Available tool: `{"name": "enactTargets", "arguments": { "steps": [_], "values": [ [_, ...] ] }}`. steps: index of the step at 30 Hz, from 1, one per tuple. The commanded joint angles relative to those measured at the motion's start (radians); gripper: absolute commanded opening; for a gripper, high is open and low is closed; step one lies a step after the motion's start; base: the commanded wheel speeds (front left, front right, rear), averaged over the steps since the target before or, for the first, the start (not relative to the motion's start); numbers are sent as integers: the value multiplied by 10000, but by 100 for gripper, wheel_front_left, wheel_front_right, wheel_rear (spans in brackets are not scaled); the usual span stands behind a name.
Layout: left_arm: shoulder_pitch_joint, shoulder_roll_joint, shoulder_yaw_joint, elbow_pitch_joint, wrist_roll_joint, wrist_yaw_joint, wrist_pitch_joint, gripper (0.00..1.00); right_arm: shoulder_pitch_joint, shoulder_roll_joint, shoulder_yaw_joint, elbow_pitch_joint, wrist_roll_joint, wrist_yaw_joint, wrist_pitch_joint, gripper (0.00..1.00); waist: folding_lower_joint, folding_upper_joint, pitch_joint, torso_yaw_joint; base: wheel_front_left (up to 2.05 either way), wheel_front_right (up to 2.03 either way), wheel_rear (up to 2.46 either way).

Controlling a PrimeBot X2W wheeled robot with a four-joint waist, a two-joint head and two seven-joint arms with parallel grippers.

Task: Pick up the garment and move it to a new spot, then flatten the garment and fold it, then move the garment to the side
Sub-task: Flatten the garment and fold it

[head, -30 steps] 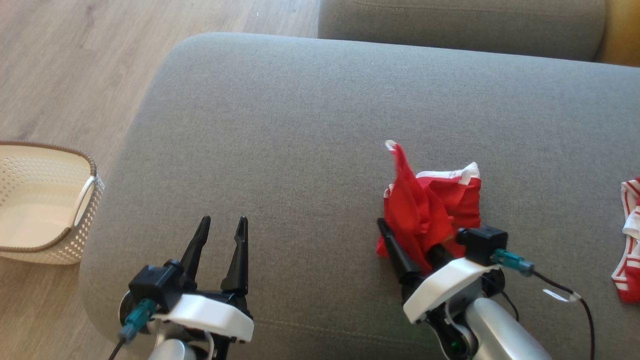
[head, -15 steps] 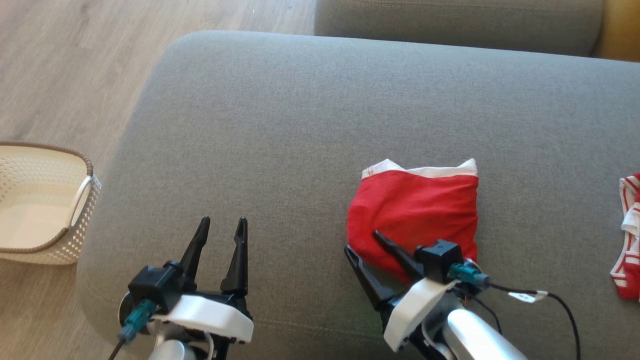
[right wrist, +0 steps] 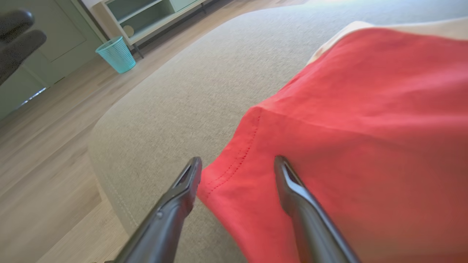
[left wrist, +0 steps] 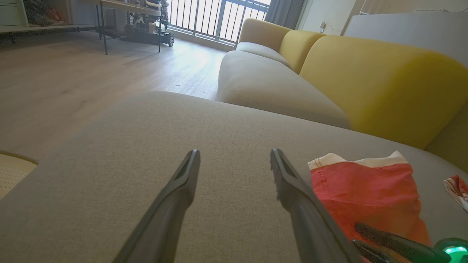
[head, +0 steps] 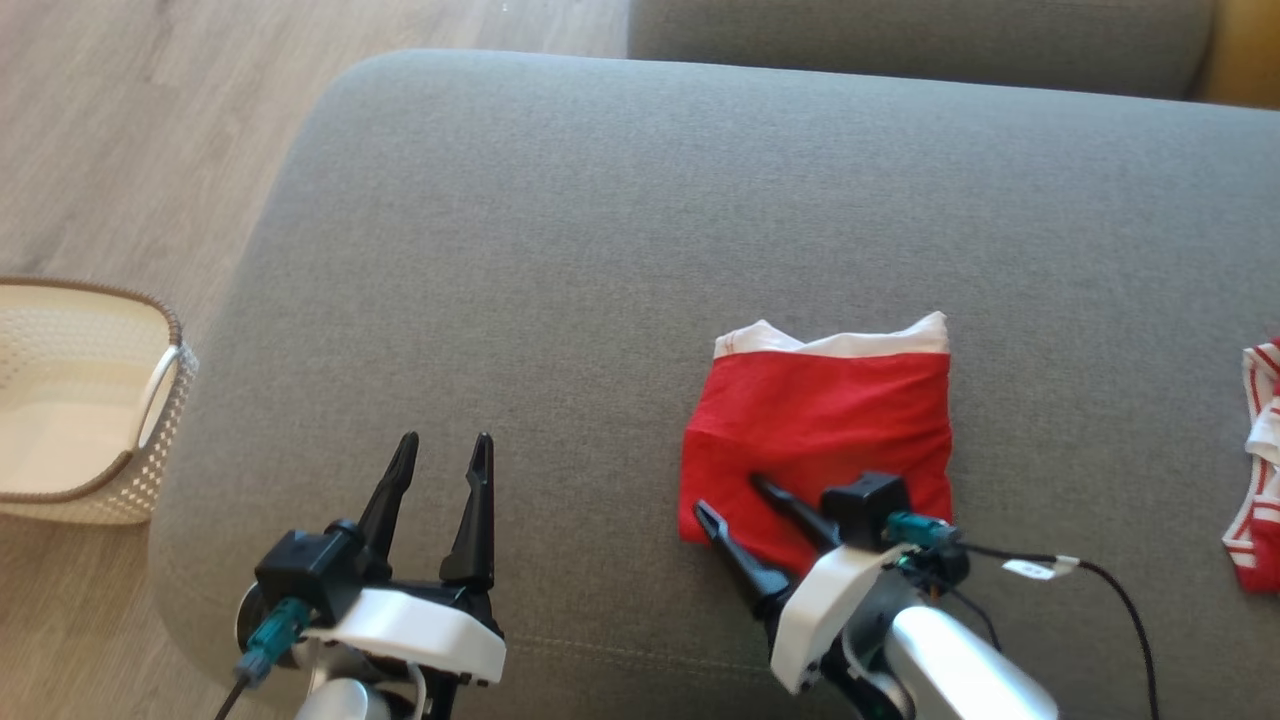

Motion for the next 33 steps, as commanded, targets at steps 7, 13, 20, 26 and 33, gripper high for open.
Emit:
{"name": "enactTargets", "arguments": {
  "steps": [7, 13, 20, 26, 33],
  "values": [
    [-458, 29, 432, -504, -110, 54, -61, 100, -321, 83, -1444, -739, -479, -2, -411, 100, 0, 0, -112, -457, 0, 0, 0],
    [-462, 29, 591, -852, -160, 51, -61, 100, 528, -76, -3622, -2581, -2058, -2, -432, 100, 0, 0, -292, -1023, 0, 0, 0],
    [-493, 29, 828, -942, -98, -1, -61, 100, 1967, 16, -5656, -4860, -4367, -2, -435, 100, 0, 0, -425, -1760, 0, 0, 0],
    [-414, 29, 988, -954, 2, -37, -61, 100, 2679, 76, -6451, -6110, -5355, -2, -435, 100, 0, 0, -386, -2144, 0, 0, 0],
    [-134, 29, 1196, -1077, -37, 159, -61, 100, 3100, 81, -6661, -6410, -5582, -2, -436, 100, 0, 0, -330, -2289, 0, 0, 0]
  ]
}}
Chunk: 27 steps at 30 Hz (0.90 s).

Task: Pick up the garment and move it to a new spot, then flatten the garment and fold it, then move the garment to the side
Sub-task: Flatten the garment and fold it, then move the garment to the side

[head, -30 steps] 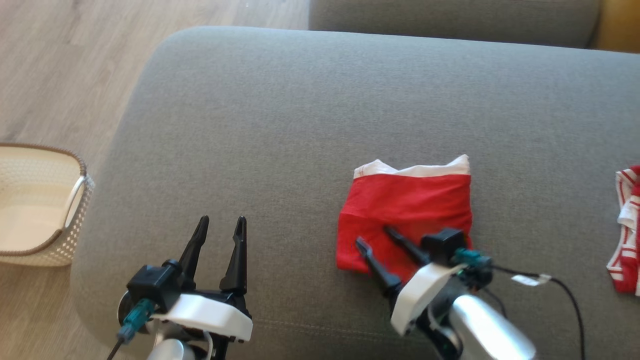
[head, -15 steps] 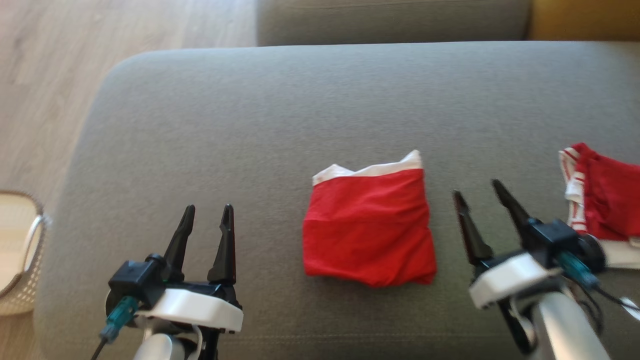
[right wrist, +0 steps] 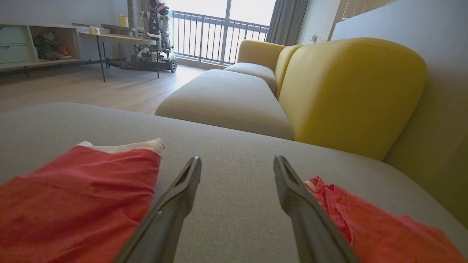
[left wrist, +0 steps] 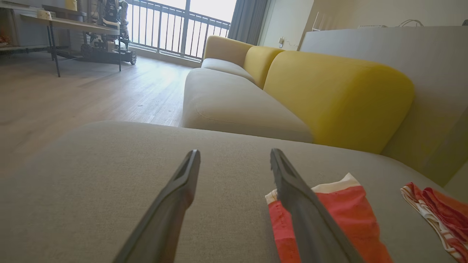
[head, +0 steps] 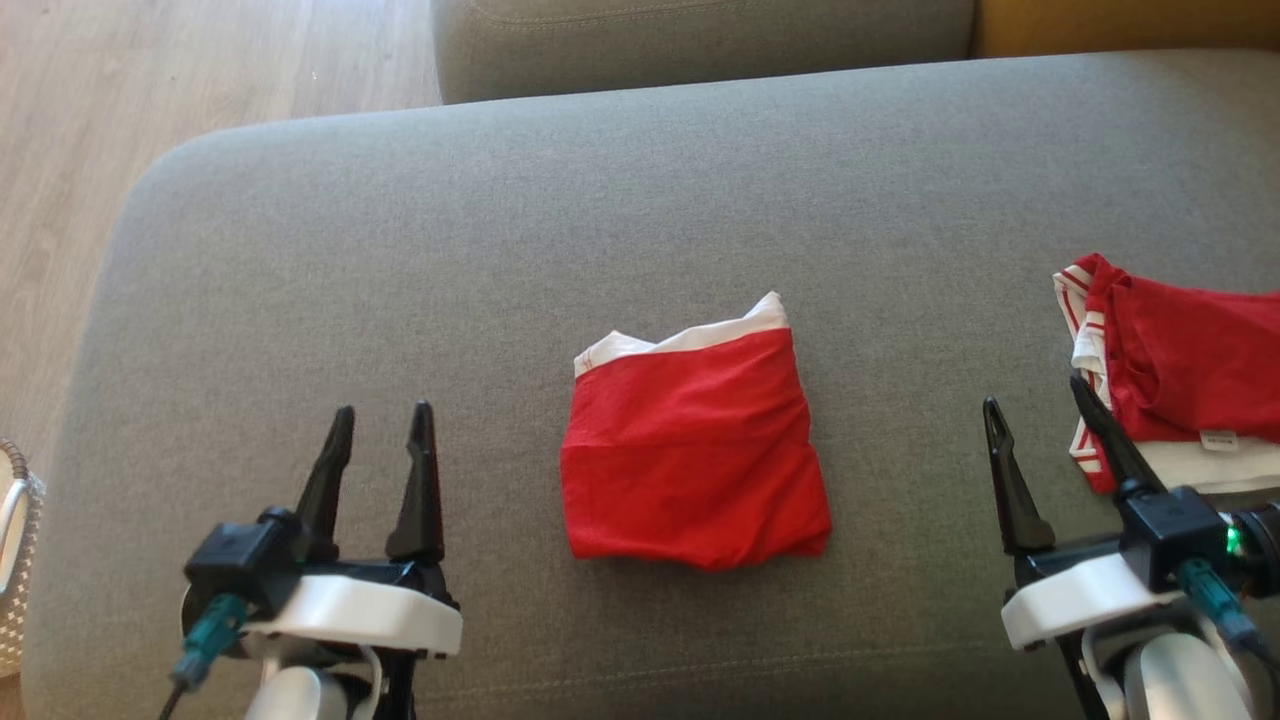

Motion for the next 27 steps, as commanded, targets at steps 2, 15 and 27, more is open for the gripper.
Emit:
{"name": "enactTargets", "arguments": {
  "steps": [2, 15, 27],
  "values": [
    [-128, 29, 348, -425, -39, 22, -61, 100, -101, -5, 131, -368, 31, -2, -91, 100, 0, 0, 19, 5, 0, 0, 0],
    [-285, 29, 119, -399, 30, -94, -61, 100, -346, -4, 204, -458, 229, -2, -91, 0, 0, 0, 276, 495, 0, 0, 0],
    [-852, 29, -39, -588, -102, -203, -61, 100, -2022, -3, 2236, 393, 387, -2, -91, 0, 0, 0, 1478, 1882, 0, 0, 0]
  ]
}}
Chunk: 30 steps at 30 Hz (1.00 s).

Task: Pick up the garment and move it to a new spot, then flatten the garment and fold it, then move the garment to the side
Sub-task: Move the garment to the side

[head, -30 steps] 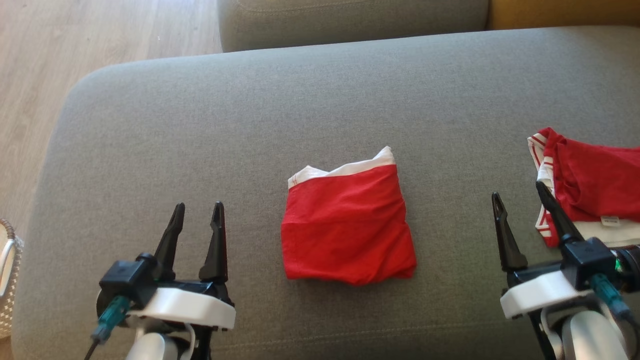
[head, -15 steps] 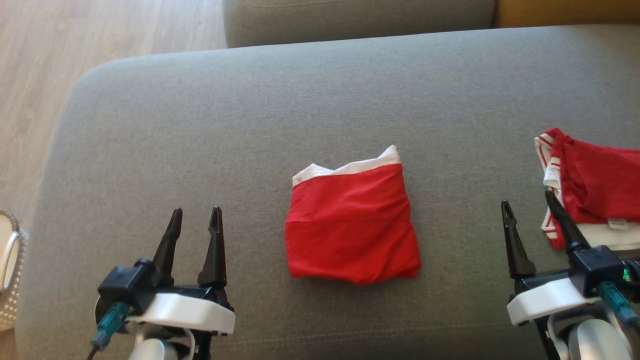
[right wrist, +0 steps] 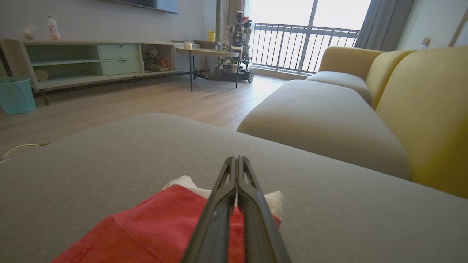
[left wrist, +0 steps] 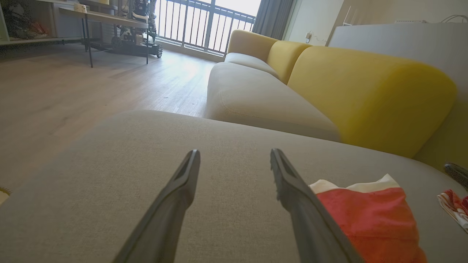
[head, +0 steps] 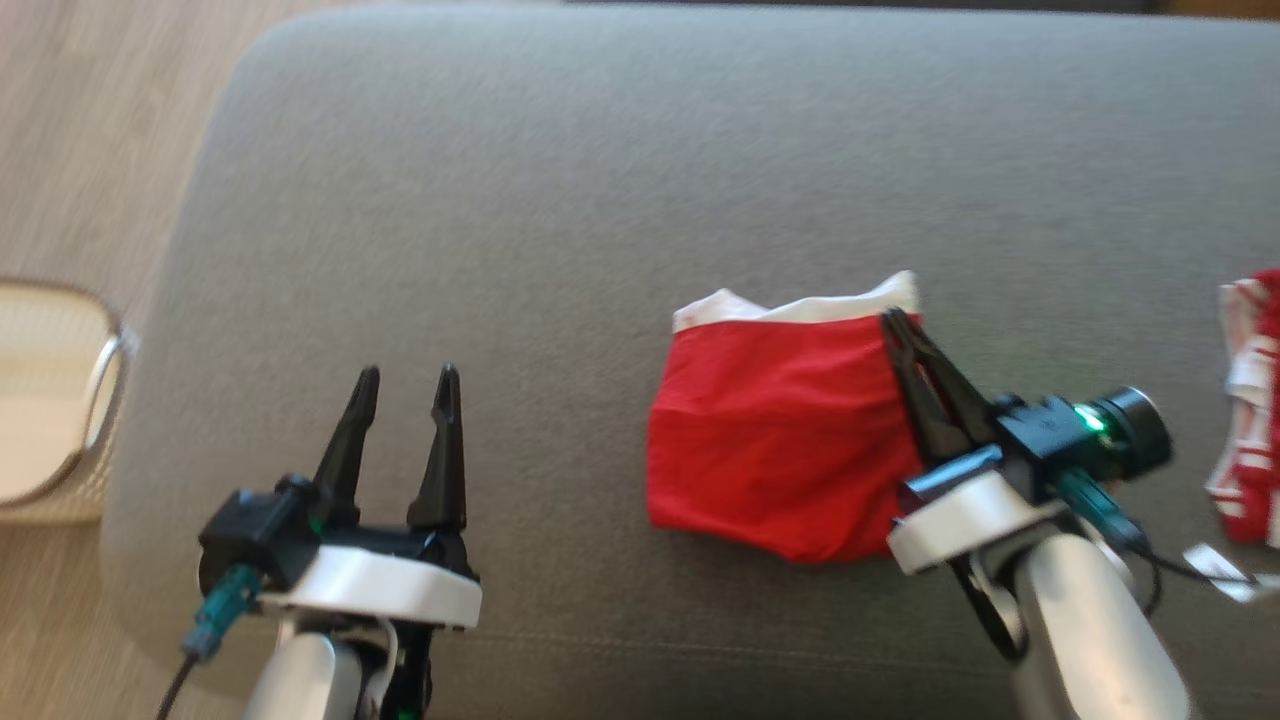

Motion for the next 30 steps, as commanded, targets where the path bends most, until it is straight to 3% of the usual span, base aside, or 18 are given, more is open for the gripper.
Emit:
{"name": "enactTargets", "arguments": {
  "steps": [1, 7, 17, 30],
  "values": [
    [-567, 31, 262, -354, -93, -57, -61, 100, -537, -19, 415, 1, -24, -2, -89, 0, 0, 0, 545, 529, 0, 0, 0],
    [-954, 31, 355, -384, -254, -69, -61, 100, -1338, -19, 907, 1469, -422, -2, -89, 0, 0, 0, 1186, 1157, 0, 0, 0],
    [-1316, 31, 273, -410, -411, -72, -61, 100, -2186, -18, 122, 3457, -886, -2, -89, 0, 0, 0, 1675, 1572, 0, 0, 0],
    [-671, 31, -196, -211, -5, -271, -61, 100, -1378, -18, -249, 3401, -249, -2, -89, 0, 0, 0, 551, 1306, 0, 0, 0]
  ]
}}
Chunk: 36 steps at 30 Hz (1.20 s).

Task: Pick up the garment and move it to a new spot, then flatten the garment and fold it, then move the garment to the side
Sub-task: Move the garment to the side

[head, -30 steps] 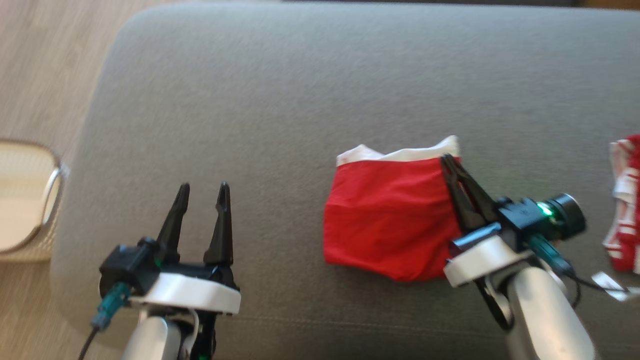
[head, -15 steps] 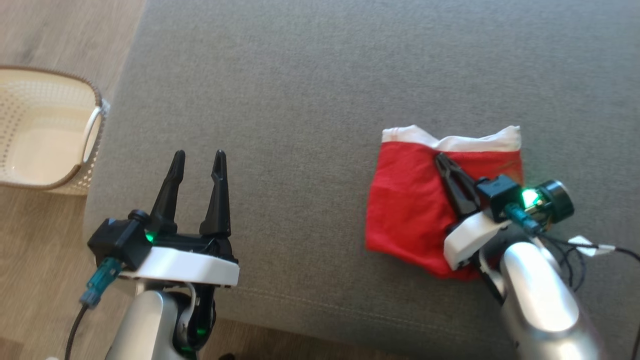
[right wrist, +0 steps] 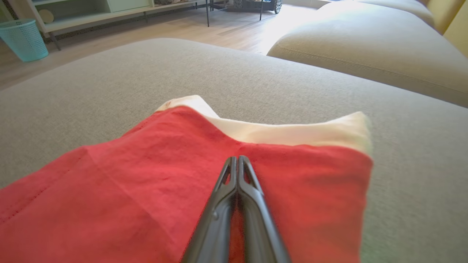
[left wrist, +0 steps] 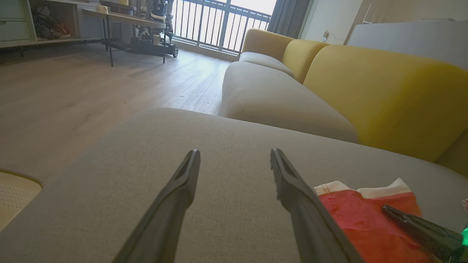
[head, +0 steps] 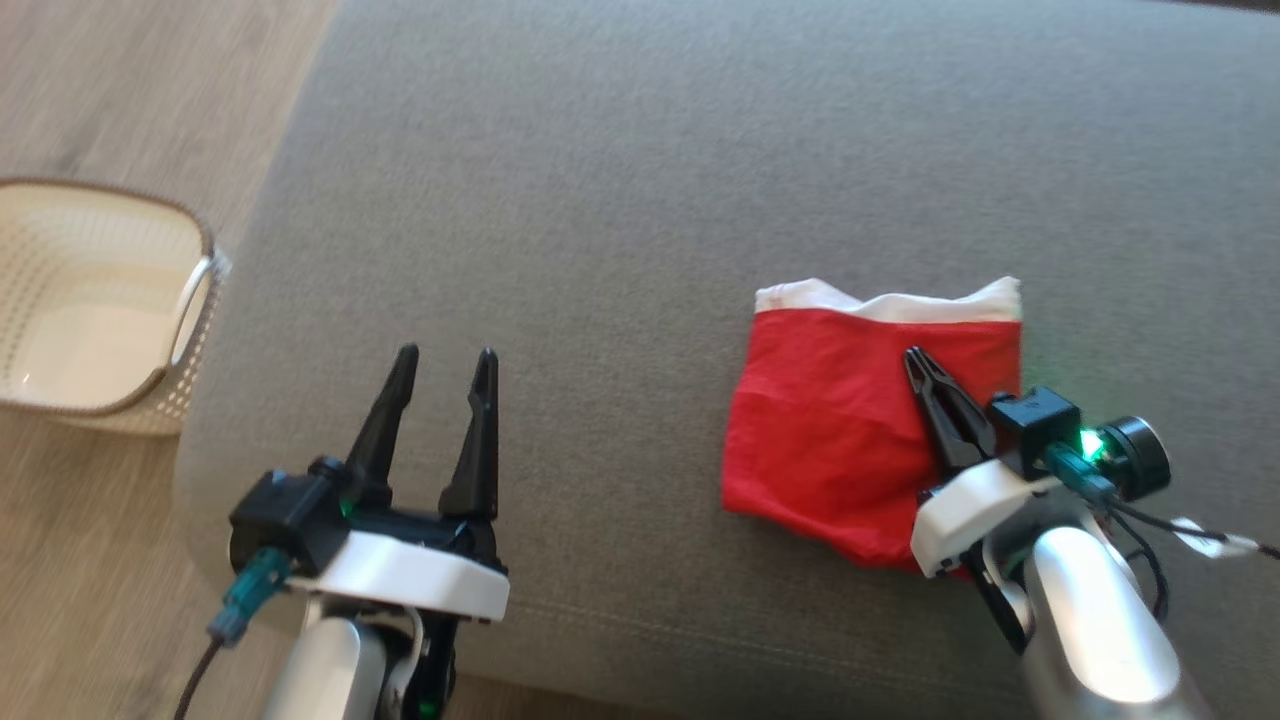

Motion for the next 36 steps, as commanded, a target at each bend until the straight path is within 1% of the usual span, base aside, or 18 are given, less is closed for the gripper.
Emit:
{"name": "enactTargets", "arguments": {
  "steps": [1, 6, 13, 14, 15, 21, 28, 29, 30, 36],
  "values": [
    [-27, 64, 299, -268, 112, -14, -59, 100, 81, 53, 199, -505, 252, -4, -66, 0, 0, 0, -289, -248, 0, 0, 0],
    [247, 64, 380, -348, 129, 98, -59, 100, 474, 53, 137, -1531, 664, -4, -66, 0, 0, 0, -664, -770, 0, 0, 0],
    [545, 64, 502, -351, 102, 185, -59, 100, 1451, 53, -432, -2889, 844, -4, -66, 0, 0, 0, -1380, -1607, 0, 0, 0],
    [545, 64, 502, -351, 102, 185, -59, 100, 1451, 53, -432, -2889, 844, -4, -66, 0, 0, 0, -1380, -1607, 0, 0, 0],
    [615, 64, 537, -375, 94, 222, -59, 100, 1773, 53, -483, -3145, 874, -4, -66, 0, 0, 0, -1539, -1859, 0, 0, 0],
    [742, 64, 626, -421, 126, 295, -59, 100, 2566, 53, -685, -3859, 917, -4, -66, 0, 0, 0, -1750, -2457, 0, 0, 0],
    [1016, 64, 648, -262, 222, 274, -59, 100, 3110, 53, -1151, -4127, 1364, -4, -66, 0, 0, 0, -1918, -2825, 0, 0, 0],
    [1048, 64, 639, -231, 244, 264, -59, 100, 3152, 53, -1197, -4151, 1433, -4, -66, 64, 0, 0, -1923, -2848, 0, 0, 0],
    [1074, 64, 635, -203, 257, 255, -59, 100, 3187, 53, -1229, -4145, 1424, -4, -66, 100, 0, 0, -1926, -2869, 0, 0, 0],
    [1247, 64, 560, -49, 340, 241, -59, 100, 3300, 53, -1272, -4146, 1355, -4, -66, 100, 0, 0, -2047, -2927, 0, 0, 0]
  ]
}}
